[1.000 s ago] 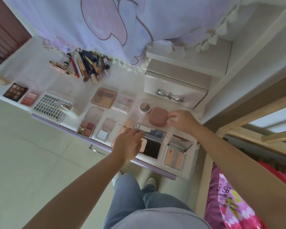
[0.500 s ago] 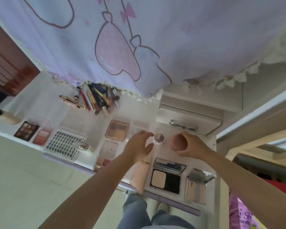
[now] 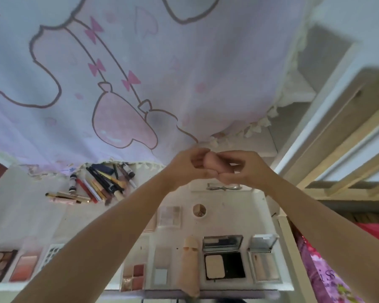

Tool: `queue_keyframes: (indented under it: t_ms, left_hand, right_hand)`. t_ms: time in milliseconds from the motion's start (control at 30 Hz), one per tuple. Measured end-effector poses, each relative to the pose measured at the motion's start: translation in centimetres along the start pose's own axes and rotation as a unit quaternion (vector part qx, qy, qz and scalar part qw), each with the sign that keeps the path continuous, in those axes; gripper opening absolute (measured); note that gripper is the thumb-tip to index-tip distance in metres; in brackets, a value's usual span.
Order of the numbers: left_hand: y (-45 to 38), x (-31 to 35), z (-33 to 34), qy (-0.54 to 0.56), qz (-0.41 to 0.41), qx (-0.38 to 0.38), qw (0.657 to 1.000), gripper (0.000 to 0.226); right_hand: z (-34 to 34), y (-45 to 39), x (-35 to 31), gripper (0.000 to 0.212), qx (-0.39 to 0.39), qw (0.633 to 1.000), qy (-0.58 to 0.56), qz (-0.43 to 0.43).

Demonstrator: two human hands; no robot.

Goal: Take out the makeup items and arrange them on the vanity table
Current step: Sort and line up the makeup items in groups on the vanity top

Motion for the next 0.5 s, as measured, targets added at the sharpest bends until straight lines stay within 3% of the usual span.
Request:
queue_keyframes:
  t_ms: [200, 333, 433, 500]
  left_hand:
    - [-0.1, 0.8, 0.1, 0.007, 0.035, -0.077, 0.996, 0.054]
    - [-0.1, 1.9, 0.5, -0.008, 0.051, -0.142, 0.988, 0.056]
    - [-0.1, 1.4, 0.6, 0.022, 0.040, -0.166, 0.985, 0.054]
    - [0.0, 0.5, 0.3, 0.051, 0.027, -0.165, 0.985, 0.058]
  right_hand:
    - [-0.7, 1.7, -0.9, 0.045, 0.026, 0.999, -0.020, 0.002]
    - [-1.6, 2.8, -1.1, 0.038, 0.003, 0.999, -0.043, 0.007]
    - [-2.1, 3.1, -0.4, 0.024, 0.000, 0.991, -0.134, 0.011]
    - [-2.1, 3.0, 0.0, 0.025, 0.018, 0.980, -0.194, 0.025]
Point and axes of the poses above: each hand's wrist, its own y-axis away from the middle knuckle, its own z-axis out of the palm, x = y × z, the point moved 2 cm from there along -y, towards the middle knuckle, and after that the axes turned 13 degrees about -x, right-handed, at the moved point
